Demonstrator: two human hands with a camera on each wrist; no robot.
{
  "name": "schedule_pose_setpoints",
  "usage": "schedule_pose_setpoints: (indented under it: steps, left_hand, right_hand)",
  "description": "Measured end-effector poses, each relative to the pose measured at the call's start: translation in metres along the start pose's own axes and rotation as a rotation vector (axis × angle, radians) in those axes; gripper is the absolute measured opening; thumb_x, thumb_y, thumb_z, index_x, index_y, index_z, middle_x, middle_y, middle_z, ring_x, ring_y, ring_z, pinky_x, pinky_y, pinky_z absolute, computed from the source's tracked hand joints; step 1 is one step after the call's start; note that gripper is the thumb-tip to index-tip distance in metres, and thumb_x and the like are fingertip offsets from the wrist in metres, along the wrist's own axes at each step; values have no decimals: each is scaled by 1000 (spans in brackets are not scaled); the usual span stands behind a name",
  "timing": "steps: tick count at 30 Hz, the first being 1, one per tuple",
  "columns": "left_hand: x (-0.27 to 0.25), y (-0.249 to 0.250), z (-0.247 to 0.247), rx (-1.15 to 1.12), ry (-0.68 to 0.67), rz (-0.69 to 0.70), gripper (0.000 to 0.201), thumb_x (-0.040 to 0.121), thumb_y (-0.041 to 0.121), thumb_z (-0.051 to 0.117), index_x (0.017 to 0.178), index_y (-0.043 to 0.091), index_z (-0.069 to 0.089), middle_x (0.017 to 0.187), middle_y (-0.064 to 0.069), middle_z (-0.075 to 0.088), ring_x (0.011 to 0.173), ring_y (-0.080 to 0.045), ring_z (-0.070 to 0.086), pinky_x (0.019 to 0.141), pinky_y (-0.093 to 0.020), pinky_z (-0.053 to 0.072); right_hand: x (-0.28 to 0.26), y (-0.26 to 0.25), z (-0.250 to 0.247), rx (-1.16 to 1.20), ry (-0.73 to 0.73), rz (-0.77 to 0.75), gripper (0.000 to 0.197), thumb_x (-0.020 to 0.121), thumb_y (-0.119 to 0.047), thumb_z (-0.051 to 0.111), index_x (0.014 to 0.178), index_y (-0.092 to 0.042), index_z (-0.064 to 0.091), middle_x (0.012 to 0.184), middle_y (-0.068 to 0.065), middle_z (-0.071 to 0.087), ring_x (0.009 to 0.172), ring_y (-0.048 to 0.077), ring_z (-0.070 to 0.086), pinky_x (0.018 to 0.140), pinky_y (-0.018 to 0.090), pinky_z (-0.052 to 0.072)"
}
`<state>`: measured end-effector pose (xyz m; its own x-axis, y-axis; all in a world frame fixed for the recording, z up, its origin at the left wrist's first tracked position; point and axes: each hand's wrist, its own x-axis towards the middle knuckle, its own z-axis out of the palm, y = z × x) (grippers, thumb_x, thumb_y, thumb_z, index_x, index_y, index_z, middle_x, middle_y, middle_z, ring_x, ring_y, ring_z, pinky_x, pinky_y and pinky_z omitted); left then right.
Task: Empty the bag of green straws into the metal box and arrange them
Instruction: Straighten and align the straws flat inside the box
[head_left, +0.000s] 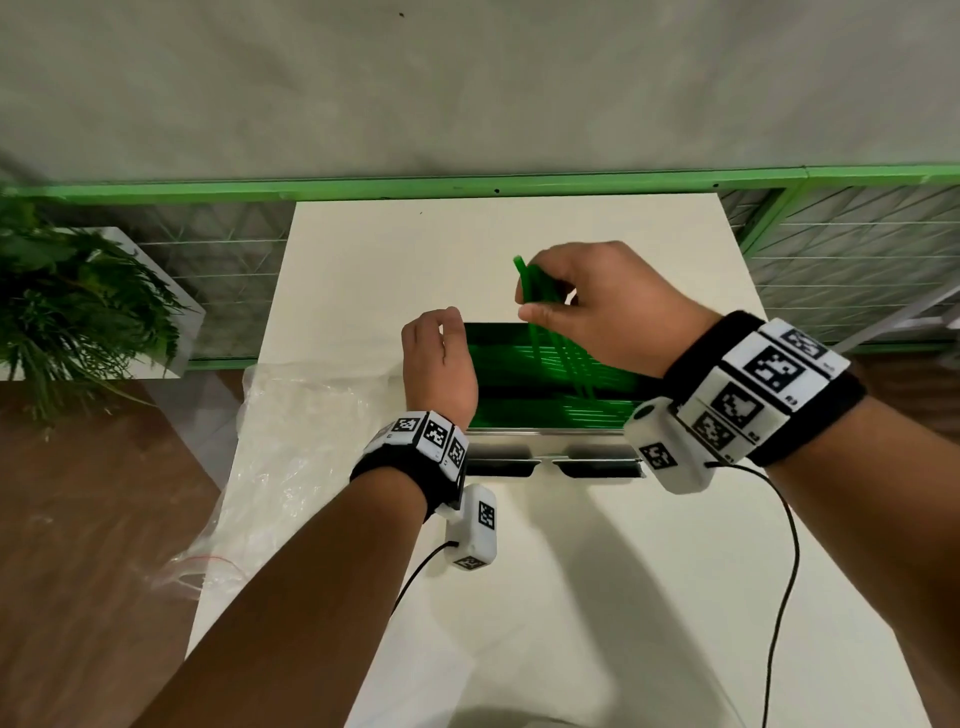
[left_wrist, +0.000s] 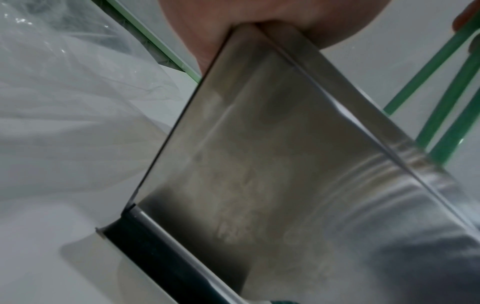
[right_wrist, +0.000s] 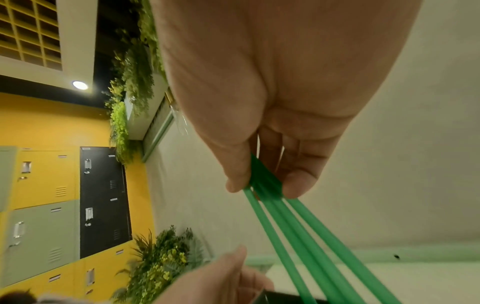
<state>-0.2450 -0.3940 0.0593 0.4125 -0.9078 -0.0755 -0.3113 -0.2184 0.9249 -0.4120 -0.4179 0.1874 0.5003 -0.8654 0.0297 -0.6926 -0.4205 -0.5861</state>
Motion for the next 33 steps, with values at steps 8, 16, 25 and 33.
schedule_pose_setpoints:
  steps: [8,16,25,33]
  left_hand:
    - [0,-3,-1,41,7,60,32,110,26,35,124,12,60,131,-9,51,107,-10,45,87,-12,28]
    - [0,-2,-1,-55,38,-1,31,109,25,32,123,13,58,126,-3,51,106,-10,47,90,-16,33]
    - [2,-2,1,39,11,23,26,108,31,39,119,16,57,126,0,48,97,-8,51,83,-12,31]
    - [3,-4,1,72,-12,30,20,107,33,41,113,21,56,131,0,47,111,-15,54,98,-26,40]
  right_hand:
    - [3,-36,-19,-216,-159,-63,16,100,-23,57,88,-12,54,74,0,55,67,17,52,59,34,35]
    - [12,0,60,-315,-451,90,37,94,-17,65,129,-9,57,118,12,66,108,28,63,88,38,53]
    - [-35,70,12,-137,-146,272,18,91,-12,68,106,-17,75,99,-2,73,90,13,65,85,23,48]
    - [-33,72,45,-586,-528,240,14,87,-10,66,101,-6,67,95,14,66,88,33,66,65,30,45]
